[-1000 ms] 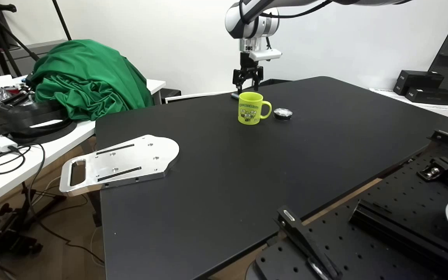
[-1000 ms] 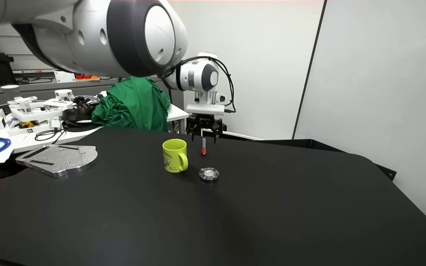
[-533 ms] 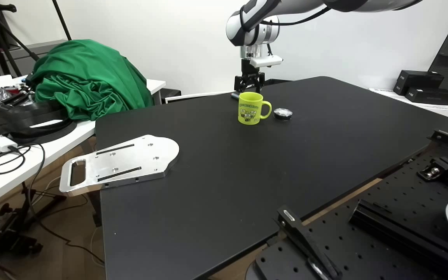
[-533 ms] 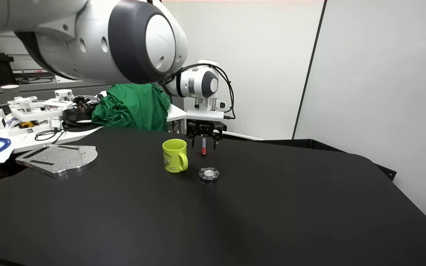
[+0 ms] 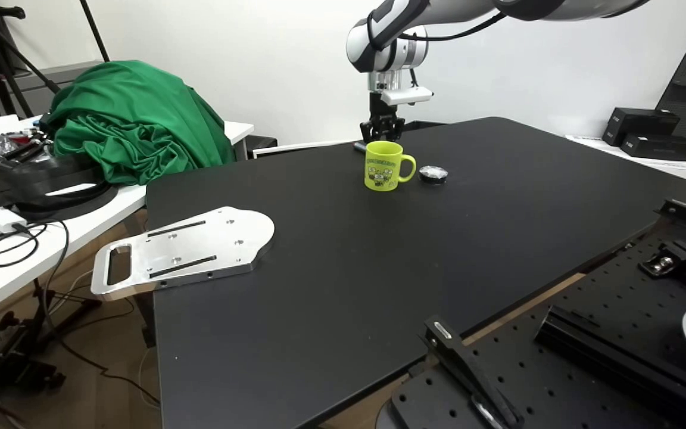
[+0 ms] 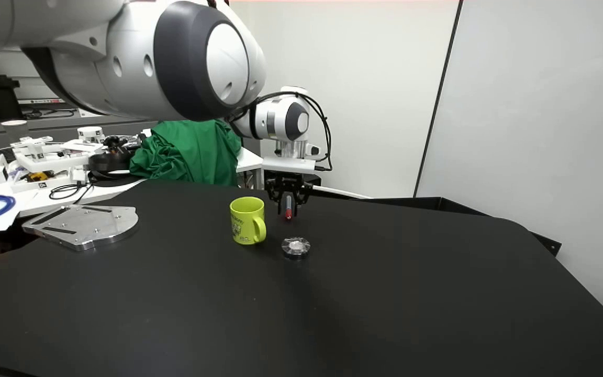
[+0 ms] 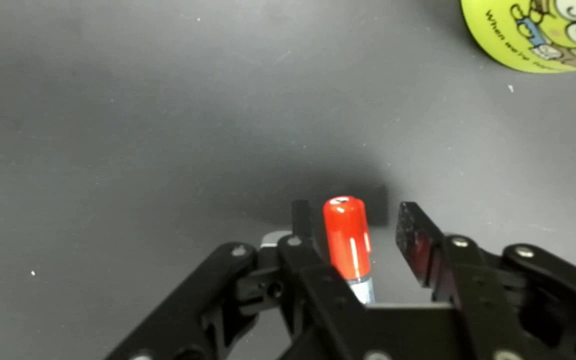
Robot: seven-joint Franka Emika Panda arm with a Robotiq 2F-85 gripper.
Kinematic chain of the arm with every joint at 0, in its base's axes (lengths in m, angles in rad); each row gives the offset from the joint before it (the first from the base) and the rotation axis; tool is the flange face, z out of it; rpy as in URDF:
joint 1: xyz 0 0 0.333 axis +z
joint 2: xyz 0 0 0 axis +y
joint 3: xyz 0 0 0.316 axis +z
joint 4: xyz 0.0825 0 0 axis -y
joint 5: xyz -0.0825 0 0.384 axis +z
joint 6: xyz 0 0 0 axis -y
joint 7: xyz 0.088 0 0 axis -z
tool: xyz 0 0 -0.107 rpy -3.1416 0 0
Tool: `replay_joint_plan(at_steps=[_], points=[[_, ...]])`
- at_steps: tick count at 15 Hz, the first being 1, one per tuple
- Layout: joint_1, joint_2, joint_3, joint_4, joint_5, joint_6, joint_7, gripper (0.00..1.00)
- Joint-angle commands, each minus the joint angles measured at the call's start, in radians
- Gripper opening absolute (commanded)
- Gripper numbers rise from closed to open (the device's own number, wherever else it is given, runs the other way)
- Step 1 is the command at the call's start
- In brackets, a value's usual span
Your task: Put the red marker inside the yellow mug
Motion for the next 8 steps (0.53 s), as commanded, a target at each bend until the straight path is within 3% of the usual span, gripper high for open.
replay_joint_plan(at_steps=[1, 3, 4, 5, 8], points=[[-0.002, 0.033, -0.008, 0.058, 0.005, -0.016, 0.056, 0.19], [-0.003, 0.035, -0.007, 0.059, 0.007, -0.017, 0.068, 0.03], [-0.004, 0.034, -0.005, 0.062, 0.009, -0.018, 0.075, 0.01], [-0.004, 0.033, -0.004, 0.063, 0.011, -0.018, 0.077, 0.06], [0.0, 0.028, -0.009, 0.065, 0.011, -0.038, 0.102, 0.06]])
